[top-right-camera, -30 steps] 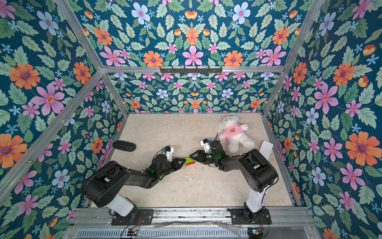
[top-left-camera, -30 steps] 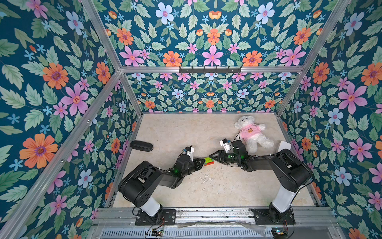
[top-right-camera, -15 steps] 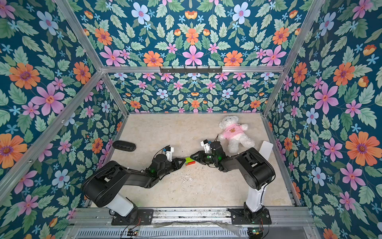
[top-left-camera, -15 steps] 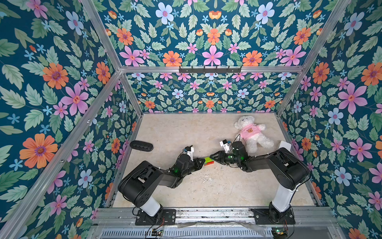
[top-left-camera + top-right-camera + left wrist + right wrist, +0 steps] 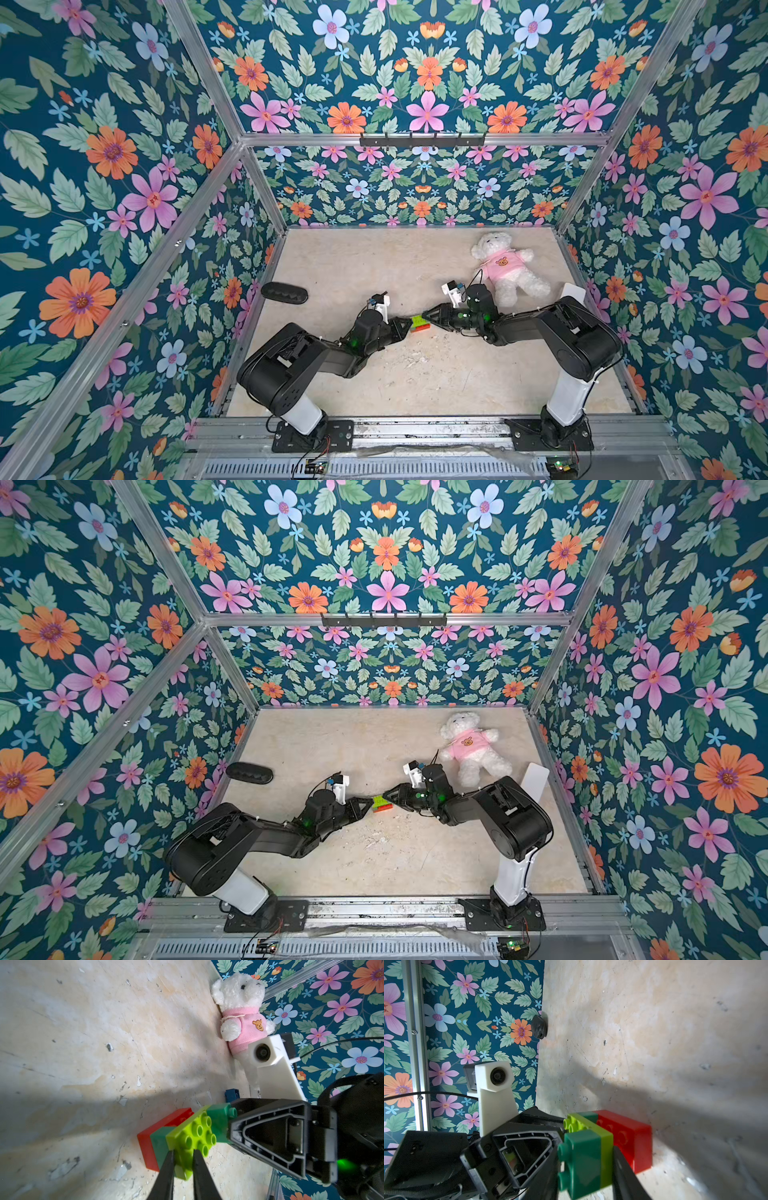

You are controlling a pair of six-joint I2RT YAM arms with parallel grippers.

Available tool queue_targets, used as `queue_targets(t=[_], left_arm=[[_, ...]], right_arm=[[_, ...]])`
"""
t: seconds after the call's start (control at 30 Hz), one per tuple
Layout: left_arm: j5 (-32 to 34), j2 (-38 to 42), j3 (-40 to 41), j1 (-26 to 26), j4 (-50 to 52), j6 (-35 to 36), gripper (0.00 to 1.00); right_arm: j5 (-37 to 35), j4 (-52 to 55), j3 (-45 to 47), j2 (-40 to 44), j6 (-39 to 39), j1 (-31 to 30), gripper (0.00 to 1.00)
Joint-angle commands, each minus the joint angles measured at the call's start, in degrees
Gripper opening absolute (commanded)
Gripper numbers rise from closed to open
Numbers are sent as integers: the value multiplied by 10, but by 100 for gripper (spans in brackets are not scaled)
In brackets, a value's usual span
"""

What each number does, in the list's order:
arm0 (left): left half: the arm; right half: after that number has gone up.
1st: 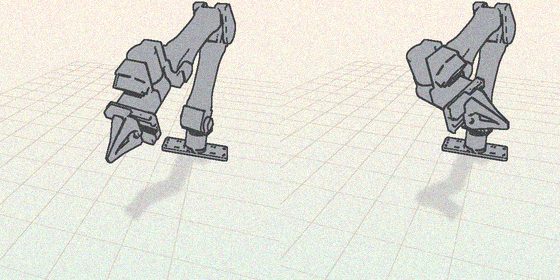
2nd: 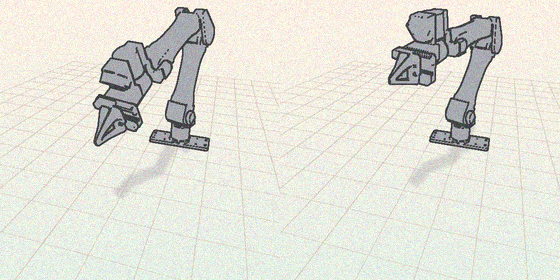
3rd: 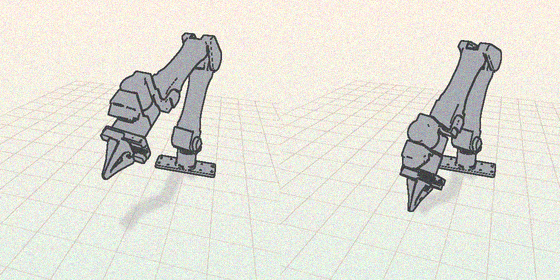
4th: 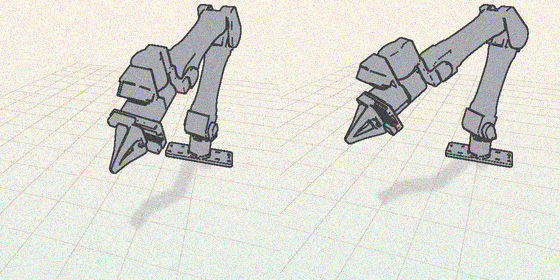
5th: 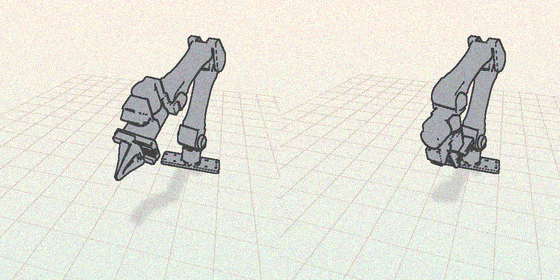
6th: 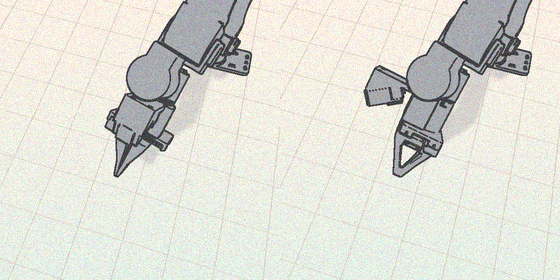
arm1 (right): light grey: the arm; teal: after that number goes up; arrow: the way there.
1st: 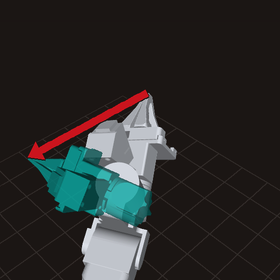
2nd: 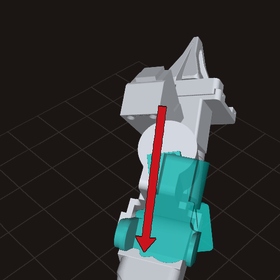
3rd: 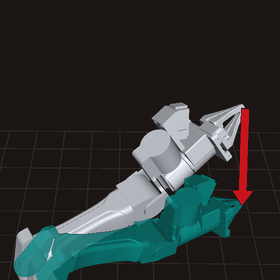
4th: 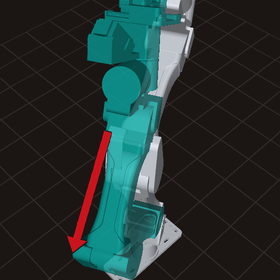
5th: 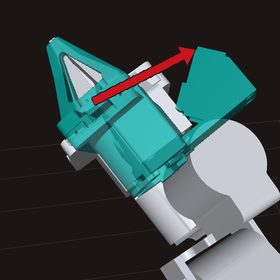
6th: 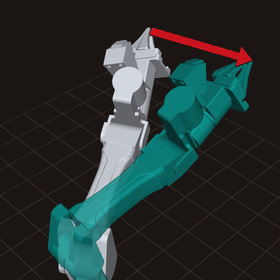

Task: Assemble the number 5 with lego
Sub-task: Assemble the lego brick with the lego brick.

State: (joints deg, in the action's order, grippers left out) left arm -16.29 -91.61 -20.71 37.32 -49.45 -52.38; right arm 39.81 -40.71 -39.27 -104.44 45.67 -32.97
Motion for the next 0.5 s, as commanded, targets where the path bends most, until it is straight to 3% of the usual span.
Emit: queue_targets(t=[0.0,0.13,0.47], left_arm=[[22,-7,7,-1,144,12,19],[21,-7,6,-1,145,13,19],[25,3,-1,-1,160,19,20]], right_arm=[[11,-10,-4,11,-9,-1,49],[0,29,-10,24,-31,0,60],[-28,122,-14,73,-81,7,62]])
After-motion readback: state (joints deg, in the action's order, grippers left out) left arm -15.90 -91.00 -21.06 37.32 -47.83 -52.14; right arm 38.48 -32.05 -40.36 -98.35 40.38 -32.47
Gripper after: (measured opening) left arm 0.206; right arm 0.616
